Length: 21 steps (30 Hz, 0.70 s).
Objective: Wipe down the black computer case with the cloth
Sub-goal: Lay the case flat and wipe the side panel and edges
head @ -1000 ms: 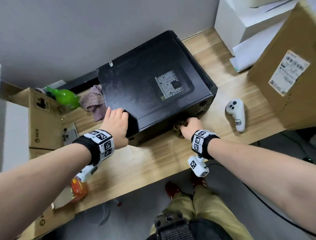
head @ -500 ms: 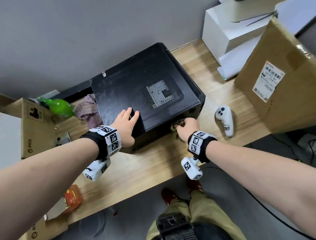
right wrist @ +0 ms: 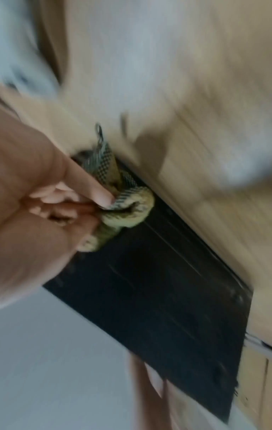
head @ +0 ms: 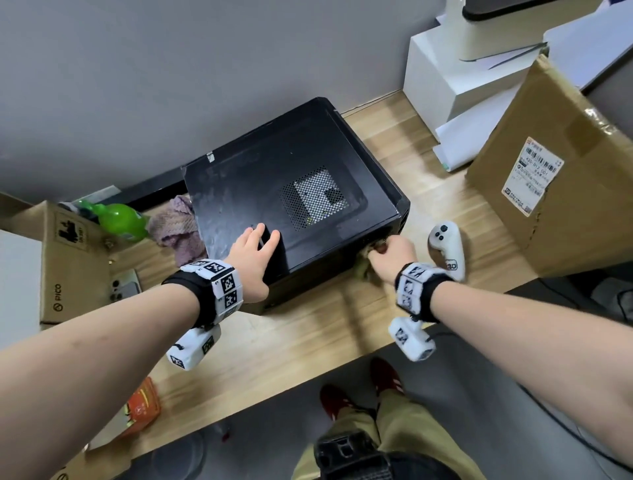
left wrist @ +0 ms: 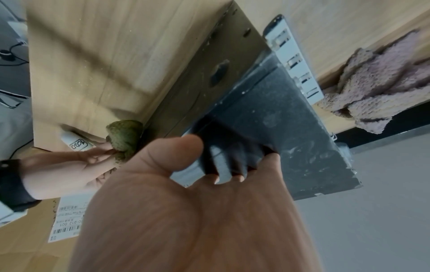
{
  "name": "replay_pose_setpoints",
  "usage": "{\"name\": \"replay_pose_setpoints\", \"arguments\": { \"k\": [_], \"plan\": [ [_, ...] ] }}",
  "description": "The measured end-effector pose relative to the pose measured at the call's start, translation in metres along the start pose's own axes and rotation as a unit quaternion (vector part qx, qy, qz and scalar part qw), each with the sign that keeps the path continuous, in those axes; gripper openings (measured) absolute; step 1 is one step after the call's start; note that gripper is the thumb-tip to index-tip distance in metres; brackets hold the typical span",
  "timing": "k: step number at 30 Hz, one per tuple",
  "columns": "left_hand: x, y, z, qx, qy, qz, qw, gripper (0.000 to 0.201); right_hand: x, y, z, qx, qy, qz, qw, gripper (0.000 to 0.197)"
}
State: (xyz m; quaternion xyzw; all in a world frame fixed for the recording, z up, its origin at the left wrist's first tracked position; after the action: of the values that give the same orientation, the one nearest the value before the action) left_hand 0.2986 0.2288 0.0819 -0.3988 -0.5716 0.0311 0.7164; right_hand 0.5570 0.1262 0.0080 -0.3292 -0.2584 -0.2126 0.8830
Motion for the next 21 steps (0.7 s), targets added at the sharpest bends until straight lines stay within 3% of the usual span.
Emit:
{"name": "replay_pose_setpoints", "arguments": {
  "k": [3,9,13,17,21],
  "plan": [
    [0.001,-0.001,-0.001,0.001,-0.005,0.008,1.000,0.106,-0.020,-0.015,0.010,0.007,0.037,-0.005,0.999,0.021],
    [0.002,-0.002,-0.001,0.004,-0.005,0.008,1.000,0.106,0.003,-0.018,0.028,0.069,0.029,0.002,0.997,0.029],
    [0.001,-0.002,0.000,0.006,-0.007,0.014,1.000,0.106,-0.010,-0.003,0.010,-0.009,-0.013,0.018,1.000,0.021],
    [0.000,-0.003,0.000,0.010,-0.012,0.013,1.000,0.107,-0.021,0.007,-0.009,-0.074,0.023,0.010,0.997,0.009],
    [-0.003,-0.003,0.000,0.009,-0.024,0.012,1.000,0.108,-0.025,0.004,-0.001,-0.036,0.045,0.033,0.998,0.017]
  ]
}}
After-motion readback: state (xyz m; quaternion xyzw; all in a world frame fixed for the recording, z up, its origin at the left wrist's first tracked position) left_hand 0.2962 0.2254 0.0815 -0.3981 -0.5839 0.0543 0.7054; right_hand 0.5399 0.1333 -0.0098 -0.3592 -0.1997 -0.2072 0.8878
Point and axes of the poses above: each hand's wrist, its own y-axis towards the middle knuckle, its own x-axis out of the back of the hand, z = x × y, the point moved 7 cm from there along y, towards the middle knuckle, and after that the axes turned 2 degrees about -y, right-handed, at the moved point
